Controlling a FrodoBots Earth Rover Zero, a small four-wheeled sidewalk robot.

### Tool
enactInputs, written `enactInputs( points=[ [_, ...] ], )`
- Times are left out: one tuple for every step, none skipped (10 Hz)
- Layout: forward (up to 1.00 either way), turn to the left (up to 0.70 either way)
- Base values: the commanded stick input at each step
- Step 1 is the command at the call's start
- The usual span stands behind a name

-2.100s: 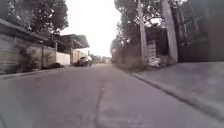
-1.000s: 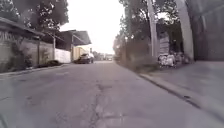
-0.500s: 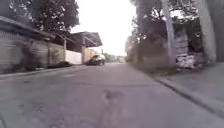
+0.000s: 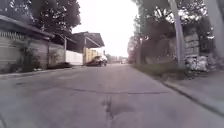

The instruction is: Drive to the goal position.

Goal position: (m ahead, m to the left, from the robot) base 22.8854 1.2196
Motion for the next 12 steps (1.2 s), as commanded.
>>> enactInputs(
  points=[
    [1.00, 0.00],
    [1.00, 0.00],
    [1.00, 0.00],
    [1.00, -0.12],
    [1.00, -0.40],
    [1.00, -0.40],
    [1.00, -0.31],
    [1.00, -0.21],
    [1.00, -0.10],
    [1.00, 0.00],
    [1.00, 0.00],
    [1.00, 0.00]
  ],
)
